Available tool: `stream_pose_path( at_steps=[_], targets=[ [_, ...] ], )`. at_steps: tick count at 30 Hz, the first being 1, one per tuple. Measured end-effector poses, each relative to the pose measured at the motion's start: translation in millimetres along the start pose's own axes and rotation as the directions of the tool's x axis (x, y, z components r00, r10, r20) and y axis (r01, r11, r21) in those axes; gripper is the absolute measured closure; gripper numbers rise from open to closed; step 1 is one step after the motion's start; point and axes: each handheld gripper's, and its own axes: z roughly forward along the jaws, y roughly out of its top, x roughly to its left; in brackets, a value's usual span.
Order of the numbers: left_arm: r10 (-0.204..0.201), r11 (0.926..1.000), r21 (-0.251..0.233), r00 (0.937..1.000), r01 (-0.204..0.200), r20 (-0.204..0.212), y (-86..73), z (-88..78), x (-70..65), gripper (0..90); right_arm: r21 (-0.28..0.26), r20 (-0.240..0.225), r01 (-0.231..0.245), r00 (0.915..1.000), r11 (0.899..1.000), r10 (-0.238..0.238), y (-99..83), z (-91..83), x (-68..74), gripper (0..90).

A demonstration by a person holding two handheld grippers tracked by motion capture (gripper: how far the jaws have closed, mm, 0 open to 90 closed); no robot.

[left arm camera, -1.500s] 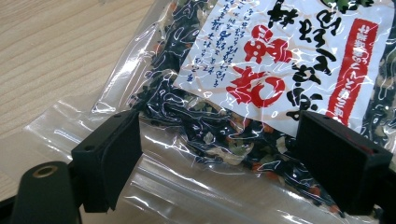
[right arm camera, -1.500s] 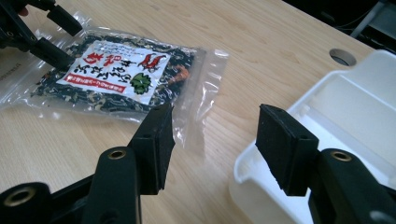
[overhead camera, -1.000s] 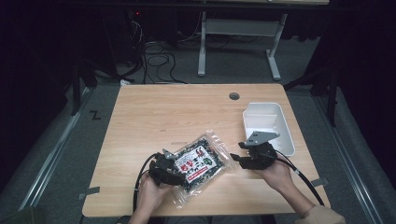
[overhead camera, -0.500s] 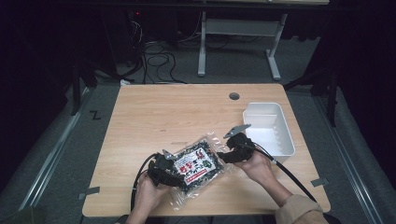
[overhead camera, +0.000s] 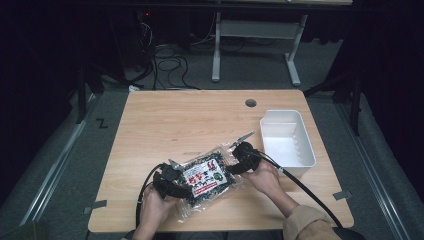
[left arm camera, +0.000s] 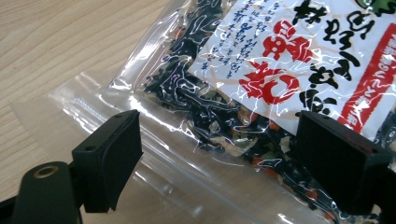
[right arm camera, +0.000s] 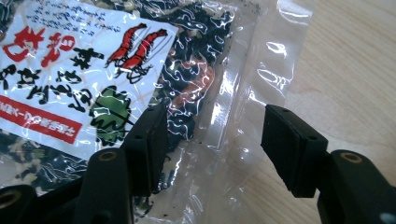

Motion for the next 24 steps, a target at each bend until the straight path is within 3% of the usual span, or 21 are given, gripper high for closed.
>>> stream_pose_path(
  at_steps=[3,5,8,10,13,14,16,17,18,19,24],
  targets=[
    [-0.009,1.0,-0.001,0.9998,0.009,-0.017,-1.2,-1.0,1.1,15.8,0.031,-0.017,-0.023,0.9996,0.999,0.023,-2.6,5.3,-1.8,41.9],
    [-0.011,0.9999,-0.004,0.9997,0.011,-0.021,-1.6,-1.1,0.3,16.6,0.065,-0.027,-0.016,0.9995,0.998,0.018,-5.5,12.3,0.2,42.1],
    [-0.014,0.9999,-0.001,0.9997,0.014,-0.019,-1.5,-1.3,0.6,16.7,0.068,-0.022,-0.004,0.9998,0.998,0.005,-5.5,15.1,1.0,42.7],
    [-0.019,0.9998,-0.002,0.9997,0.019,-0.016,-1.8,-1.2,0.8,16.9,0.089,-0.064,-0.051,0.9963,0.995,0.057,-4.7,17.0,-4.7,42.9],
    [-0.026,0.9997,-0.002,0.9996,0.026,-0.011,-1.8,-1.4,0.6,17.7,0.105,-0.08,-0.085,0.9924,0.991,0.094,-4.5,18.1,-6.8,43.1],
    [-0.029,0.9996,-0.002,0.9995,0.029,-0.009,-1.9,-1.5,0.7,18.4,0.1,-0.08,-0.055,0.9948,0.993,0.063,-3.8,18.9,-7.6,44.7],
    [-0.039,0.9993,-0.002,0.9992,0.039,0.002,-2.3,-1.3,1.9,18.9,0.097,-0.097,-0.046,0.9938,0.994,0.055,-3.9,18.5,-5.3,53.7],
    [-0.044,0.999,-0.003,0.999,0.044,0.006,-2.5,-1.2,2.1,19.1,0.108,-0.095,-0.072,0.992,0.992,0.083,-4.1,17.6,-3.1,55.5],
    [-0.049,0.9988,-0.004,0.9988,0.049,0.009,-2.6,-1.0,2.1,19.4,0.1,-0.123,-0.053,0.9902,0.994,0.065,-4.0,18.6,-5.8,60.7],
    [-0.05,0.9987,-0.005,0.9987,0.05,0.008,-2.7,-0.8,2.1,19.4,0.1,-0.123,-0.053,0.9902,0.994,0.065,-4.0,18.6,-5.8,60.7],
    [-0.048,0.9988,-0.006,0.9988,0.048,0.009,-2.7,-1.1,1.9,19.5,0.107,-0.141,-0.098,0.9837,0.989,0.112,-3.2,18.6,-7.4,70.5]
  ],
)
